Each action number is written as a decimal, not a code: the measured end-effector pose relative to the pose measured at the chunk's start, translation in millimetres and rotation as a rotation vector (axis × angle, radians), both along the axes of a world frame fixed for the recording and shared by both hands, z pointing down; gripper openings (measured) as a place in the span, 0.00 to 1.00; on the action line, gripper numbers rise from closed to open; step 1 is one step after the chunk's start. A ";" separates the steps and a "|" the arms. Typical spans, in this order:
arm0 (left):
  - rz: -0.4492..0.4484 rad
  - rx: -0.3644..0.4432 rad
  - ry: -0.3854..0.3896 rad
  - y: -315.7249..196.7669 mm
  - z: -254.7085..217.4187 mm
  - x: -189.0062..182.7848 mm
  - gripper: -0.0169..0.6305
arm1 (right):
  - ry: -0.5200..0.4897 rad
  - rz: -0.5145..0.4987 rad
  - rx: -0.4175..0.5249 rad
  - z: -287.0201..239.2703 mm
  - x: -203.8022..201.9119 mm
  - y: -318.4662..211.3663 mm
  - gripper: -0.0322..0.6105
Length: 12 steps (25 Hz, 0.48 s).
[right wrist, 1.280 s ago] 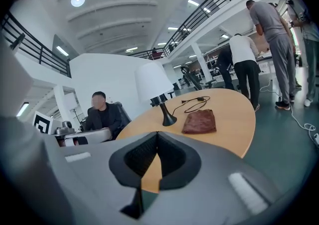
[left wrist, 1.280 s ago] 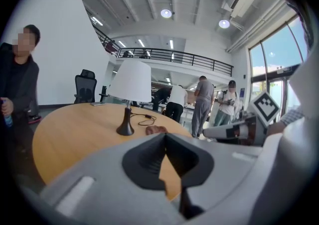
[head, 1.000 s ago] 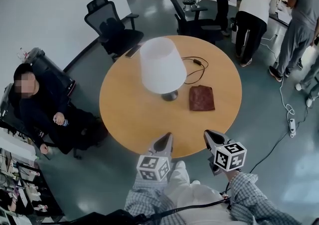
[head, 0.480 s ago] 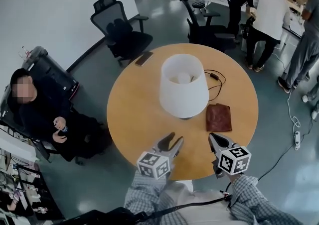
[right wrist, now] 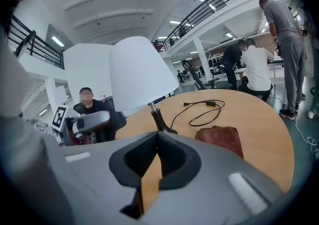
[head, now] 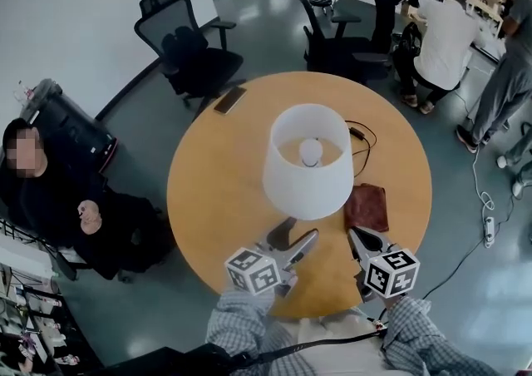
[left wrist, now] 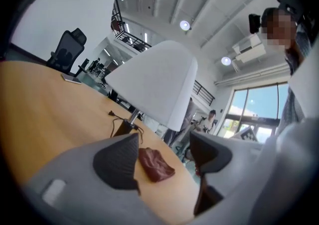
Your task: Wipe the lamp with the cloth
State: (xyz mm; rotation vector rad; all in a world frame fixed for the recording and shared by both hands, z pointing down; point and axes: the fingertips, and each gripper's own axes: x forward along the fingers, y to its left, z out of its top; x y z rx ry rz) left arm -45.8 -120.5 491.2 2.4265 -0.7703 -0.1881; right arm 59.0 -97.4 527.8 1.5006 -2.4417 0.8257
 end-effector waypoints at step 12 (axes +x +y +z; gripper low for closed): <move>0.018 -0.143 0.652 -26.2 -39.1 1.9 0.52 | 0.023 -0.042 -0.020 9.7 17.7 -34.0 0.05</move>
